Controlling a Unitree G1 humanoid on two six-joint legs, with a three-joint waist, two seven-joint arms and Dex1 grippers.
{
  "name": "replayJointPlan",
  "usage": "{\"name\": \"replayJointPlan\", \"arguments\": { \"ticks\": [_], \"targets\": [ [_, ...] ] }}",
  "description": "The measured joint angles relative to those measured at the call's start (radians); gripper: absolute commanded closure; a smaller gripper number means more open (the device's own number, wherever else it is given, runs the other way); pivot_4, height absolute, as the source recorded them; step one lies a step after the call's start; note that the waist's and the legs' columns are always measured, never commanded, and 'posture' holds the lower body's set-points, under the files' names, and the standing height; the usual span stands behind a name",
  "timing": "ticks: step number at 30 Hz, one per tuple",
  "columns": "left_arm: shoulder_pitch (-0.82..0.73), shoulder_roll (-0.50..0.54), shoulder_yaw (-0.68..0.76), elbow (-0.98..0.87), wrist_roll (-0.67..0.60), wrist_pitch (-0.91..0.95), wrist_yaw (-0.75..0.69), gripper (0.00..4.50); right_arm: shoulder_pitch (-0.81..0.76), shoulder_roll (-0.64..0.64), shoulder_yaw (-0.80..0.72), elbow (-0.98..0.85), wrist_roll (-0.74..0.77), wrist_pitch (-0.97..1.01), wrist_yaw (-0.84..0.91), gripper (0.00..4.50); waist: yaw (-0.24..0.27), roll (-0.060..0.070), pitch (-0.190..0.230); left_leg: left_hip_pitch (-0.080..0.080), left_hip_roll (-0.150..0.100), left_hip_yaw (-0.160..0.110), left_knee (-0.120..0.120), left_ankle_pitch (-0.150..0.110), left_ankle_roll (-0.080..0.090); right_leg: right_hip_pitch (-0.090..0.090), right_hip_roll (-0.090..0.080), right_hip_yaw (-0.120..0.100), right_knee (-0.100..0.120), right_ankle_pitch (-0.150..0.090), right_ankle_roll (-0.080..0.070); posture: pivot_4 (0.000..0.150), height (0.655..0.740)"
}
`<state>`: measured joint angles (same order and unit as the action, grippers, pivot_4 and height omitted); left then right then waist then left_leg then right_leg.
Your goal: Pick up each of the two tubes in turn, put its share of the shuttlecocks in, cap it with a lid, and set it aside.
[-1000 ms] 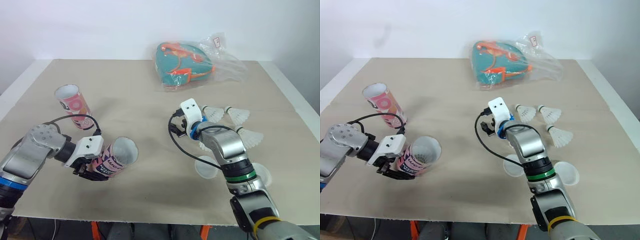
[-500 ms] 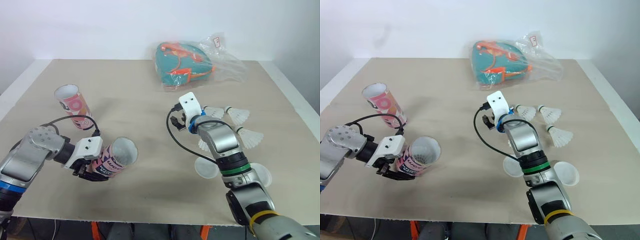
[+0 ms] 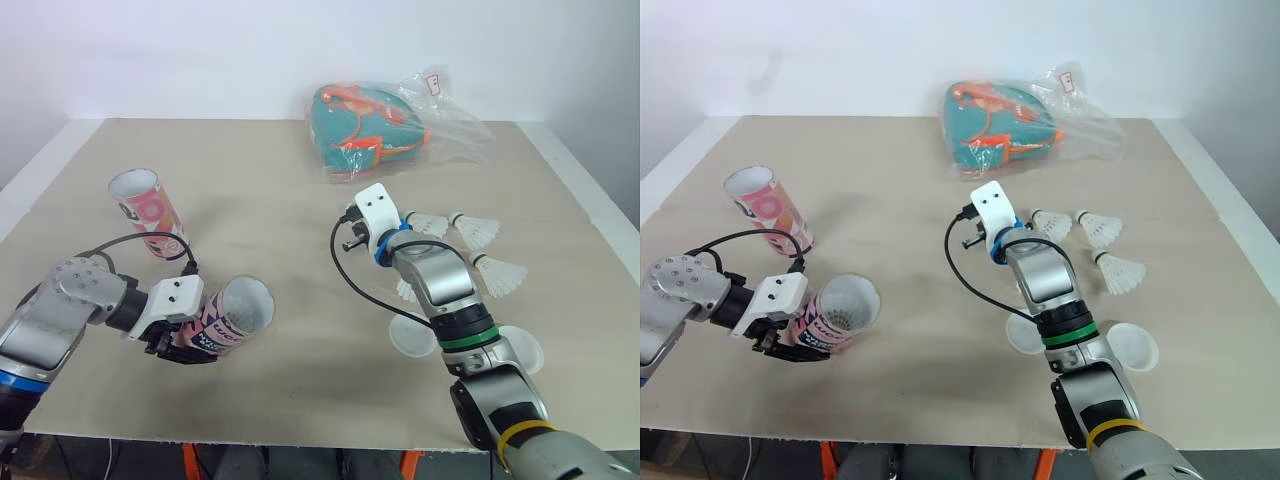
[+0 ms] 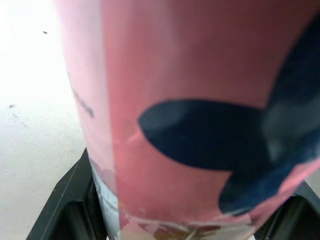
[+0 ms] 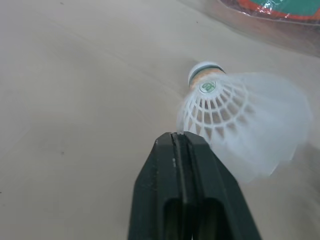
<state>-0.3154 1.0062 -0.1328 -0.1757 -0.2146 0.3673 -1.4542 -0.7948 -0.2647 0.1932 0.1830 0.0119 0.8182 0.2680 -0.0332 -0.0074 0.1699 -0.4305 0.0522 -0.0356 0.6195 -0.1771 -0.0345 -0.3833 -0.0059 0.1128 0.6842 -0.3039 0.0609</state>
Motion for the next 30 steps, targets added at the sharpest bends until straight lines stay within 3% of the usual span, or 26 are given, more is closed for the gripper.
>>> {"name": "replayJointPlan", "arguments": {
  "ticks": [9, 14, 20, 30],
  "targets": [
    [0.002, -0.006, 0.002, -0.001, 0.0, -0.002, 0.003, 1.53, 0.002, -0.043, -0.008, -0.057, 0.074, -0.136, 0.201, 4.45, 0.001, 0.0, 0.0, 0.0, 0.0, 0.0, 0.0, 0.0, 0.0, 0.0, 0.0, 0.0, 0.0, 0.0, 0.0, 0.15, 0.74],
    [0.0, -0.01, -0.003, 0.0, 0.0, -0.011, 0.006, 1.53, 0.002, -0.224, -0.037, -0.21, 0.231, -0.329, 0.583, 4.45, 0.007, 0.001, 0.001, 0.0, -0.001, 0.0, 0.0, 0.0, 0.0, 0.002, -0.001, 0.0, -0.001, -0.001, 0.002, 0.15, 0.74],
    [-0.007, -0.011, -0.007, 0.006, 0.002, -0.012, 0.007, 1.53, 0.018, -0.404, -0.097, -0.368, 0.47, -0.386, 0.991, 4.45, 0.009, 0.002, 0.001, 0.001, 0.0, 0.0, 0.0, 0.0, 0.0, 0.002, -0.001, 0.0, -0.001, -0.001, 0.002, 0.15, 0.74],
    [-0.018, -0.01, -0.01, 0.01, 0.001, 0.002, 0.005, 1.53, 0.032, -0.455, -0.035, -0.464, 0.527, -0.399, 1.155, 4.45, 0.009, 0.002, 0.001, 0.001, 0.0, 0.001, 0.001, 0.0, 0.0, 0.002, -0.002, 0.0, -0.001, 0.0, 0.002, 0.15, 0.74]
  ]
}}
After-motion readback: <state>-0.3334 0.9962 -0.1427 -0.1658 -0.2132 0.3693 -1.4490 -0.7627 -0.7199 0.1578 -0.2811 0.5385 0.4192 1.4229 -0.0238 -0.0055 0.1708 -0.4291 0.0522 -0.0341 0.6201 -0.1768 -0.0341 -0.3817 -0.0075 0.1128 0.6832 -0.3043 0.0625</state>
